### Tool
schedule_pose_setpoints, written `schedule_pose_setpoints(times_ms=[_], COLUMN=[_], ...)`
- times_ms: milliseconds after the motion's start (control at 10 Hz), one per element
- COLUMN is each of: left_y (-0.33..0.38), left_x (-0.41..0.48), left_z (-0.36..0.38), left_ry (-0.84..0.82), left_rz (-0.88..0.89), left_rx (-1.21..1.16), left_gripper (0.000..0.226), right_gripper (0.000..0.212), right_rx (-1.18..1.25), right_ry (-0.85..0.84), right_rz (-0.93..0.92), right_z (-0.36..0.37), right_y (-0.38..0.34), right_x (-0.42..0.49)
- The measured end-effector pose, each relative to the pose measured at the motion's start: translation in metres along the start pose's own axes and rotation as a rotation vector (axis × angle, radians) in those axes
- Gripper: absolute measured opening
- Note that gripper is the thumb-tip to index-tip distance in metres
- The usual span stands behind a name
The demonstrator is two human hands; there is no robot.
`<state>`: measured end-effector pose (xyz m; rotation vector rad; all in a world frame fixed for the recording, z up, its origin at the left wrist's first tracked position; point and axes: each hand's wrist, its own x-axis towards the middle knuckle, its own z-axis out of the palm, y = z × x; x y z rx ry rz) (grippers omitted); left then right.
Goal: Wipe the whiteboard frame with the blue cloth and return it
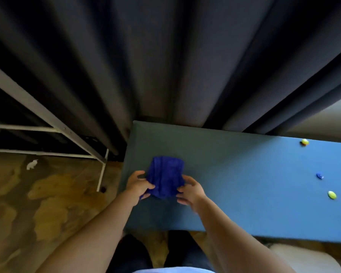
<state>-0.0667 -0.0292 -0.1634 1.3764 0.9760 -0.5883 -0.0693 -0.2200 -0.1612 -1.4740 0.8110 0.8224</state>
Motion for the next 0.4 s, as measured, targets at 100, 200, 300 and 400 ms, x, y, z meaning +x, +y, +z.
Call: schedule_pose_setpoints(times_ms=[100, 200, 300, 400], left_y=[0.000, 0.017, 0.057, 0.099], left_x=[-0.014, -0.029, -0.046, -0.072], left_z=[-0.013, -0.029, -0.037, -0.048], left_ry=[0.066, 0.094, 0.074, 0.098], left_rz=[-0.038, 0.035, 0.151, 0.331], left_rx=[0.080, 0.242, 0.435, 0.533], left_gripper=[0.064, 0.060, 0.053, 0.041], right_gripper=[0.047, 0.044, 0.042, 0.044], right_rx=[-0.212, -0.589, -0.964, -0.980], right_ry=[-0.021, -0.017, -0.014, -0.115], right_rz=[0.029, 0.019, -0.006, -0.044], right_z=[-0.008, -0.012, -0.015, -0.010], right_y=[-0.001, -0.023, -0.061, -0.109], right_x=[-0.001, -0.015, -0.032, -0.061])
